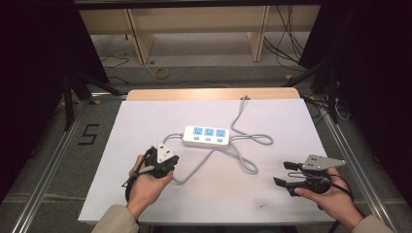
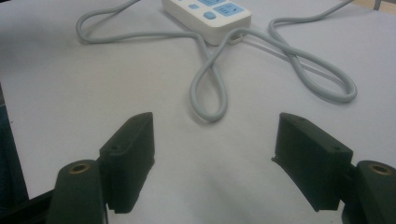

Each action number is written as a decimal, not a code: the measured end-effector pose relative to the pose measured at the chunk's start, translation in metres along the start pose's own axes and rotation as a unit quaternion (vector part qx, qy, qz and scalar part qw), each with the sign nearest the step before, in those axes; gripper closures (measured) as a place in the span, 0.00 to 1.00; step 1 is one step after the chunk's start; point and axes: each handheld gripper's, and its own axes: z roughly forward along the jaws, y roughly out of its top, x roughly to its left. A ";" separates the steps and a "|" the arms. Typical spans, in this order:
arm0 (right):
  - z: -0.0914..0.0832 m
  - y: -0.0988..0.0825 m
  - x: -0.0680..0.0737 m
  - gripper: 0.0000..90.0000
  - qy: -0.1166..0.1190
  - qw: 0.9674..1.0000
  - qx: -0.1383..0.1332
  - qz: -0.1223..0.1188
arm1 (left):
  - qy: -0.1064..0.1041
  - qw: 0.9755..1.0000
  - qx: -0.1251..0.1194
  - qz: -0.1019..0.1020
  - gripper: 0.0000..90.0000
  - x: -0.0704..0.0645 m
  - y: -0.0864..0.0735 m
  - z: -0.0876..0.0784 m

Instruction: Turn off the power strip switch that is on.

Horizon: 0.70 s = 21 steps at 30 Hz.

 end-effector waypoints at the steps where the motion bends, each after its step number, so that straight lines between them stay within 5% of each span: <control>1: 0.000 0.000 0.000 0.32 -0.001 1.000 0.002 0.000 | 0.000 1.000 -0.001 0.000 1.00 -0.001 0.001 0.002; 21: 0.002 0.000 0.001 0.32 0.002 1.000 0.002 0.000 | -0.007 1.000 0.005 0.007 1.00 -0.002 0.023 0.021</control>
